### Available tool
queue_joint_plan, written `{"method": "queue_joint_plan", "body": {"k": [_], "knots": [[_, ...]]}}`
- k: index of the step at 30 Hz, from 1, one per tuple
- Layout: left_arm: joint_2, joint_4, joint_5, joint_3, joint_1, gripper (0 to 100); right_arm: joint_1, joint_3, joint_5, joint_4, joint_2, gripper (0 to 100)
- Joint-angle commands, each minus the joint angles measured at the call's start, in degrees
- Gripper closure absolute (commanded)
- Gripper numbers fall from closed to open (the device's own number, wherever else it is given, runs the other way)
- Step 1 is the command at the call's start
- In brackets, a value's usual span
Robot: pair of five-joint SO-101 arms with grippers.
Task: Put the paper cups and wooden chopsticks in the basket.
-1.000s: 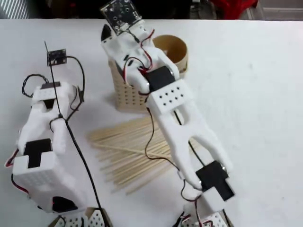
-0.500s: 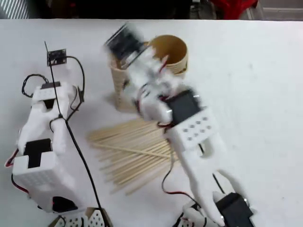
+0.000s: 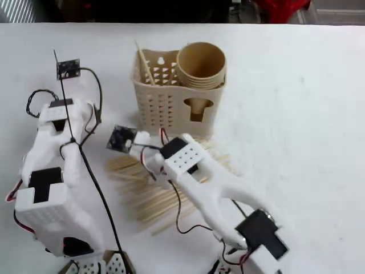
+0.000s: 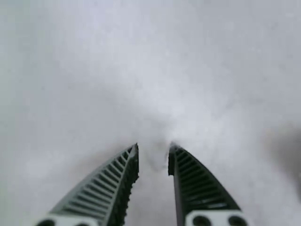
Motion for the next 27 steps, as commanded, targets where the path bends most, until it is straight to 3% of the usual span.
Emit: {"method": "queue_joint_plan", "body": {"k": [1,13,21,27], "knots": [[-0.13,-1.14,-0.53,-0.88,0.66,88,-0.22,0.53,0.62,-3.38,1.27,85.0],[-0.13,-1.14,-0.53,-0.88,0.66,88,-0.04,0.26,0.62,-4.26,7.08,85.0],[-0.13,-1.14,-0.53,-0.88,0.75,88,1.98,2.9,0.53,0.75,-6.55,84.8],[-0.13,-1.14,-0.53,-0.88,0.75,88,-1.45,11.43,0.18,-3.21,-14.81,84.8]]}}
